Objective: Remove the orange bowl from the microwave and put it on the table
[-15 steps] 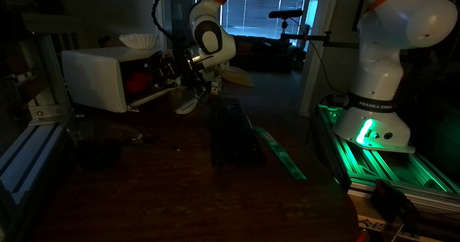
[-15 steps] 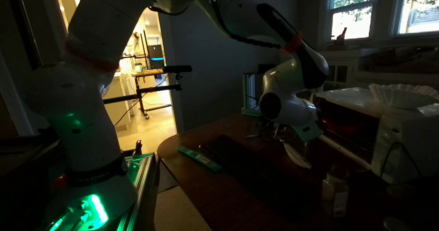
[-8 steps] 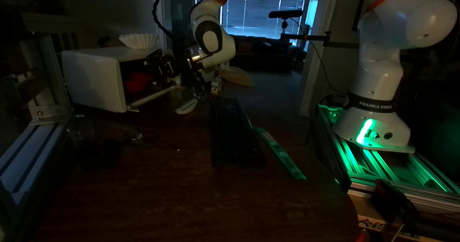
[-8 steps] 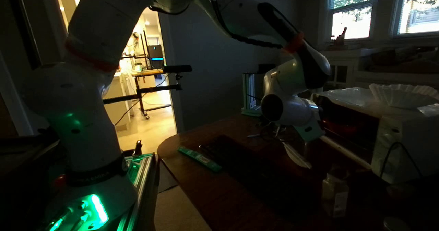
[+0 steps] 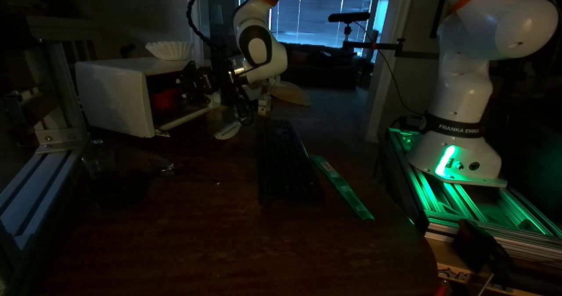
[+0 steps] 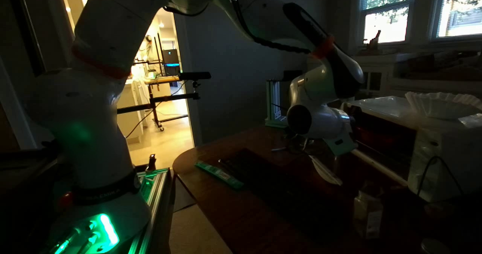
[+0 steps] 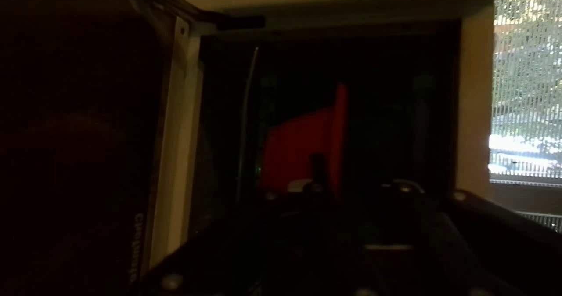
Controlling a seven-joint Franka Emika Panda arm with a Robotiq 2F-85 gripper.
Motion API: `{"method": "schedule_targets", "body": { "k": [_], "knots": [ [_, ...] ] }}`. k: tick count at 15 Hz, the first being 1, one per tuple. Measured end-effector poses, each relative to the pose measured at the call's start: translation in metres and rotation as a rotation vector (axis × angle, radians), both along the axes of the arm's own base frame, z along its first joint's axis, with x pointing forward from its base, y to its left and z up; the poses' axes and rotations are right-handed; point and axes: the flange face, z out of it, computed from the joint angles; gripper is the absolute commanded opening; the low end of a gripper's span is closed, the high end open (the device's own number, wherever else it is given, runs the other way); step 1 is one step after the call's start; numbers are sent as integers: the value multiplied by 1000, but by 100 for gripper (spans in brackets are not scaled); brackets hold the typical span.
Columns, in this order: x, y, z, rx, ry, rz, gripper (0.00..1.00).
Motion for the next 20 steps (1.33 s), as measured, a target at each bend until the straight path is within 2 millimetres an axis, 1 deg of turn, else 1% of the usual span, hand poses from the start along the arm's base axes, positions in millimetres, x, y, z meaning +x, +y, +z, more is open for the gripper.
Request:
{"method": "schedule_targets", "body": {
  "k": [2,3,4,5,6,16,20],
  "knots": [
    [0,1,0,5,-1,2,25],
    [0,1,0,7,-1,2,20],
    [0,2,0,9,0,2,17],
    [0,2,0,11,1,2,11],
    [0,2,0,12,2,2,0],
    [-1,2,0,20,5,-1,1],
    [-10,-7,4,33,52,-21,1]
  ]
}}
